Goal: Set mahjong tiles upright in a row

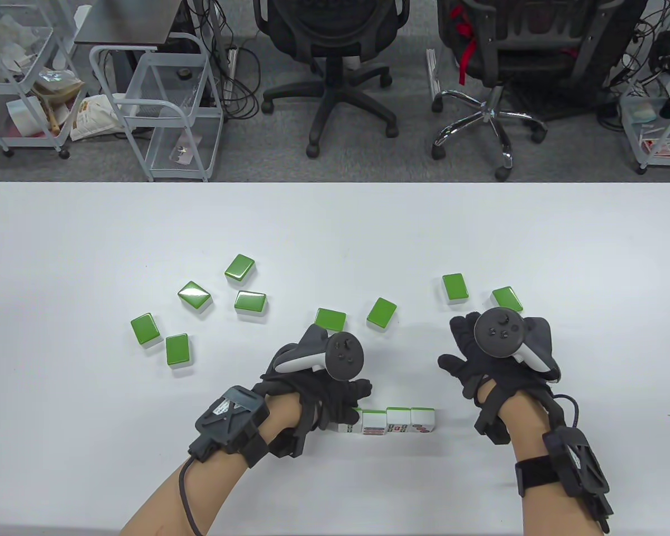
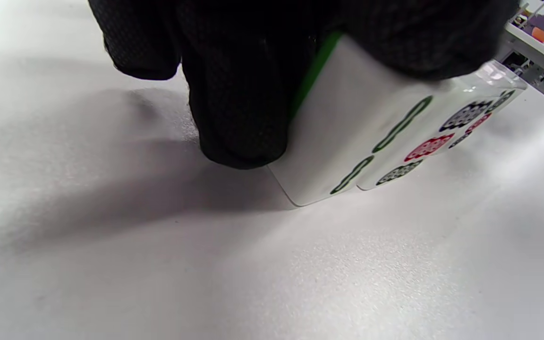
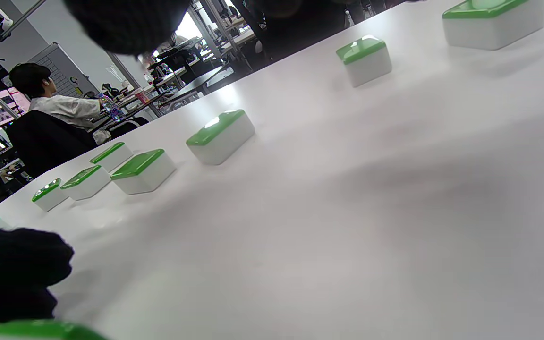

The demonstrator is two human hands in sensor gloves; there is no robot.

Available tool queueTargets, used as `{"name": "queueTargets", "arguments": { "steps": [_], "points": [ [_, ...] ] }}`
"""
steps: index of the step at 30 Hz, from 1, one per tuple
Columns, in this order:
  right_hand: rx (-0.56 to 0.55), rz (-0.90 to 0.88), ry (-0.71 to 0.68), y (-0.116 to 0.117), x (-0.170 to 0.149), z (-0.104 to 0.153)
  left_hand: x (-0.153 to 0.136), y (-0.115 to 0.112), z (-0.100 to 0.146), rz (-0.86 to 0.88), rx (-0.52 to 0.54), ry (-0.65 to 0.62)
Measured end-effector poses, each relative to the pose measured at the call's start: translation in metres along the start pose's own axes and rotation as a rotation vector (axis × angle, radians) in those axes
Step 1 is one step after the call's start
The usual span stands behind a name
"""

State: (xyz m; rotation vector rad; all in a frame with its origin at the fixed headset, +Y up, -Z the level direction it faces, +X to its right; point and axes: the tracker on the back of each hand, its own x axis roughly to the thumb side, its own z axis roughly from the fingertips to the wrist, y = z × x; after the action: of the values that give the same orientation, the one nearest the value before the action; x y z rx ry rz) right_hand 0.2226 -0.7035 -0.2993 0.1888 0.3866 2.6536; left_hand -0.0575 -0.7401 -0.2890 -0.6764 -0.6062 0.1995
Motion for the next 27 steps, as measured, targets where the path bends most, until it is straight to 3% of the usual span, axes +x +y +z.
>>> {"name": "queueTargets", "arguments": {
  "steps": [5,10,13,16,19,27],
  "points": [
    [-0.002,-0.004,-0.005,0.0,0.0,-0.001,-0.02,0.022,0.026,0.001,0.107,0.053],
    [-0.006,-0.008,-0.007,-0.001,0.0,-0.001,-0.073,0.054,0.081,-0.25,0.274,0.317],
    [-0.009,-0.007,-0.01,-0.001,0.0,-0.001,-0.108,0.06,0.107,-0.373,0.262,0.445],
    [-0.006,0.0,-0.011,0.0,0.0,-0.002,-0.138,0.059,0.124,-0.367,0.246,0.543],
    [0.001,0.0,-0.01,0.001,-0.001,-0.002,-0.157,0.052,0.127,-0.343,0.237,0.592],
    [0.006,0.002,-0.003,0.002,-0.001,-0.001,-0.185,0.023,0.114,-0.482,0.159,0.715]
  ]
}}
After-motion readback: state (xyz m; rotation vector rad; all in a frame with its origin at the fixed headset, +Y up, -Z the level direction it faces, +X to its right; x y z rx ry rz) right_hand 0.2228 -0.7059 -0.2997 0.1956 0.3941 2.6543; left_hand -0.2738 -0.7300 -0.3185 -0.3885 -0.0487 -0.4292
